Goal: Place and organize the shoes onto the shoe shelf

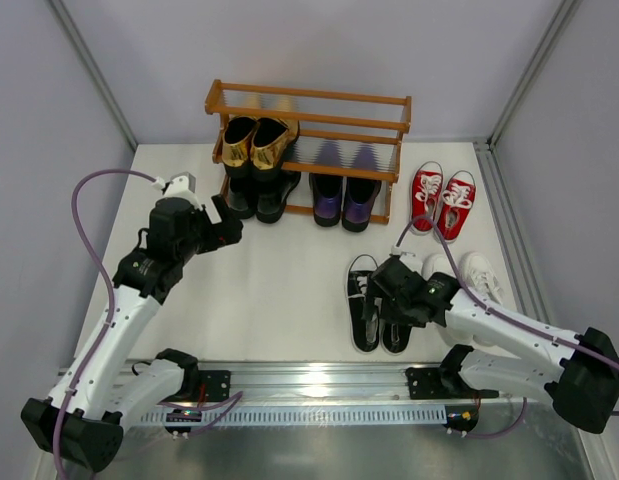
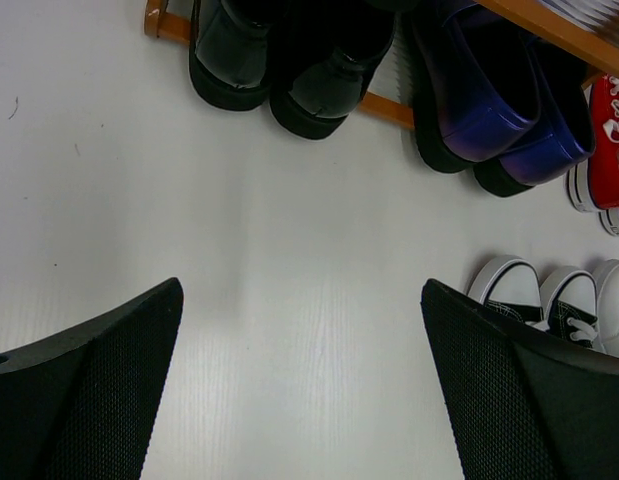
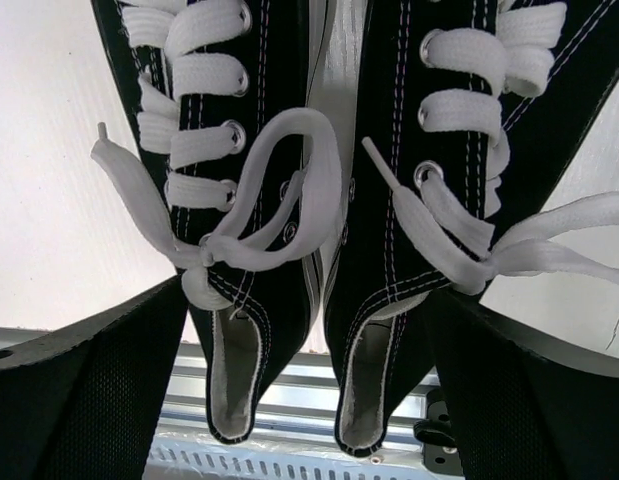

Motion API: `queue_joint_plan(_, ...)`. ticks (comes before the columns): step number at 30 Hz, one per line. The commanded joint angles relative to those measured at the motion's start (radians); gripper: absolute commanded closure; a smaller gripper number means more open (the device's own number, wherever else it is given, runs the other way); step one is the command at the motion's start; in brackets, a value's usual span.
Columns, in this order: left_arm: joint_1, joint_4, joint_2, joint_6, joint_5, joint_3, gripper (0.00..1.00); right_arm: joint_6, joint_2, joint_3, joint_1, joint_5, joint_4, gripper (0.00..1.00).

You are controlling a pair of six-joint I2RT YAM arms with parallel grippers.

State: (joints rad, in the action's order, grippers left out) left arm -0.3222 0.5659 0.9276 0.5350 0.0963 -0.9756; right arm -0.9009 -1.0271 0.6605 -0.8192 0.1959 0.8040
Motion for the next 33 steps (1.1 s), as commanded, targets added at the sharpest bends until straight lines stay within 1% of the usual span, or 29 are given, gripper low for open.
queue_joint_plan(1, 0.002, -0.018, -0.004, -0.018, 0.017, -0.014, 0.00, -0.018, -0.021, 0.002, -0.008, 0.045, -0.069, 0.01)
queue_joint_plan(2, 0.000, -0.018, -0.003, -0.020, 0.017, -0.012, 0.00, -0.012, -0.045, -0.002, -0.008, 0.039, -0.084, 0.02)
queue_joint_plan(6, 0.000, -0.012, -0.001, -0.020, 0.019, -0.012, 0.00, 0.008, -0.118, -0.044, -0.008, 0.008, -0.181, 0.17)
queue_joint_plan(7, 0.000, -0.011, -0.003, -0.020, 0.020, -0.011, 0.00, 0.010, -0.138, -0.048, -0.008, 0.002, -0.218, 0.28)
queue_joint_plan(9, 0.002, -0.006, -0.004, -0.021, 0.022, -0.012, 0.00, 0.010, -0.166, -0.058, -0.008, -0.013, -0.249, 0.37)
queue_joint_plan(10, 0.000, 0.000, -0.004, -0.023, 0.023, -0.011, 0.00, 0.010, -0.197, -0.067, -0.009, -0.016, -0.273, 0.45)
queue_joint_plan(13, 0.000, 0.005, -0.015, -0.026, 0.029, -0.008, 0.00, 0.002, -0.240, -0.082, -0.011, -0.007, -0.289, 0.60)
queue_joint_plan(14, 0.002, 0.005, -0.015, -0.027, 0.033, -0.005, 0.00, -0.003, -0.246, -0.085, -0.014, -0.006, -0.289, 0.73)
queue_joint_plan(16, 0.002, 0.005, -0.019, -0.027, 0.034, -0.002, 0.00, -0.007, -0.248, -0.085, -0.017, 0.007, -0.273, 0.86)
queue_joint_plan(17, 0.002, 0.003, -0.021, -0.029, 0.034, -0.002, 0.00, -0.013, -0.243, -0.082, -0.021, 0.014, -0.266, 0.96)
queue_joint_plan(23, 0.000, 0.003, -0.027, -0.027, 0.031, -0.002, 0.00, -0.033, -0.150, -0.032, -0.086, 0.079, -0.111, 0.96)
queue_joint_plan(28, 0.000, 0.008, -0.041, -0.027, 0.043, -0.003, 0.00, -0.041, -0.077, 0.115, -0.185, 0.142, 0.088, 0.96)
queue_joint_plan(30, 0.000, 0.012, -0.045, -0.027, 0.049, -0.008, 0.00, -0.032, -0.061, 0.190, -0.201, 0.165, 0.150, 0.96)
queue_joint_plan(33, 0.002, 0.019, -0.055, -0.029, 0.060, -0.009, 0.00, -0.001, -0.053, 0.258, -0.216, 0.181, 0.199, 0.96)
